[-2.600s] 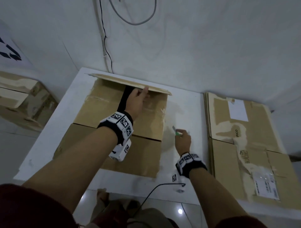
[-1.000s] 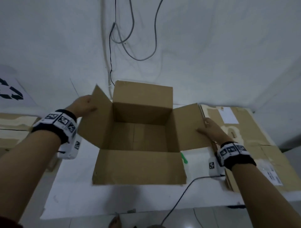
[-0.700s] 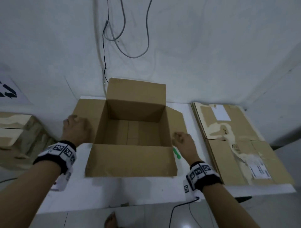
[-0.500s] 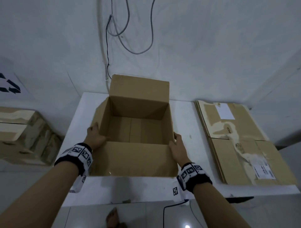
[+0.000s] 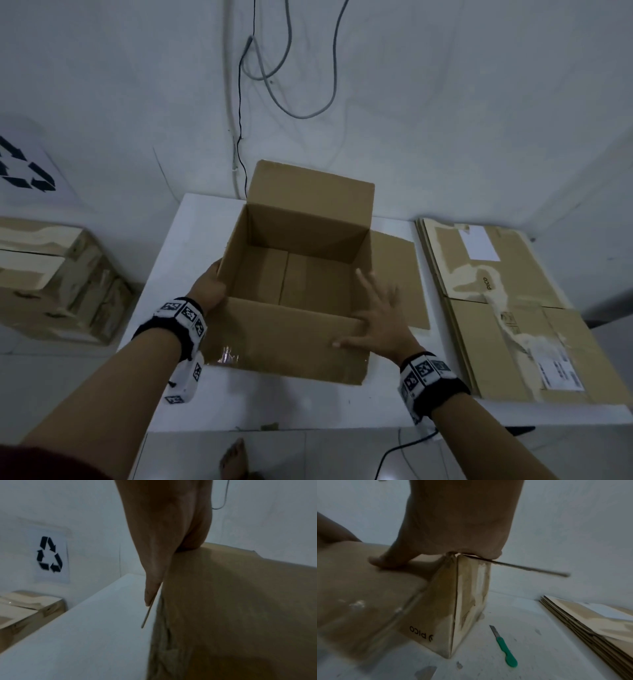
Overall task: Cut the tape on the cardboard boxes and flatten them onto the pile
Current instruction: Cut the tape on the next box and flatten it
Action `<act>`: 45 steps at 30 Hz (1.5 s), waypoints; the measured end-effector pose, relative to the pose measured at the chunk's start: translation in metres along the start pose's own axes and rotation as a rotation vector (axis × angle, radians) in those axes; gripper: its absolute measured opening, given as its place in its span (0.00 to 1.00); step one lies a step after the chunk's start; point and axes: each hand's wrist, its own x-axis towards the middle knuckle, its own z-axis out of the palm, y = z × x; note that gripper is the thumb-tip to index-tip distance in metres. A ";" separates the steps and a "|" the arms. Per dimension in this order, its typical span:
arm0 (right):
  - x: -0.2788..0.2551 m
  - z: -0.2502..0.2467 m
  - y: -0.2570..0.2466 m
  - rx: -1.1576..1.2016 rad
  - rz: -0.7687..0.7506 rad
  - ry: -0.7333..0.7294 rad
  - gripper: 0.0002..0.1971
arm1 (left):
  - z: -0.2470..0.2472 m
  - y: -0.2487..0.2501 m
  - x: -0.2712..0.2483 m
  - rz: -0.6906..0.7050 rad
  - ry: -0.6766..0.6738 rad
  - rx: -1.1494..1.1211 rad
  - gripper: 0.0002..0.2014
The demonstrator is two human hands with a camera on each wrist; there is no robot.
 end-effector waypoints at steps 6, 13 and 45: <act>0.006 -0.003 -0.015 -0.031 0.022 -0.077 0.33 | -0.002 -0.019 -0.012 0.080 0.183 -0.095 0.28; 0.021 -0.061 -0.069 0.308 -0.027 0.079 0.29 | -0.010 -0.043 -0.035 -0.309 0.653 -0.276 0.26; 0.012 -0.054 -0.081 1.262 0.589 0.134 0.31 | 0.053 0.099 -0.103 0.225 0.377 0.158 0.46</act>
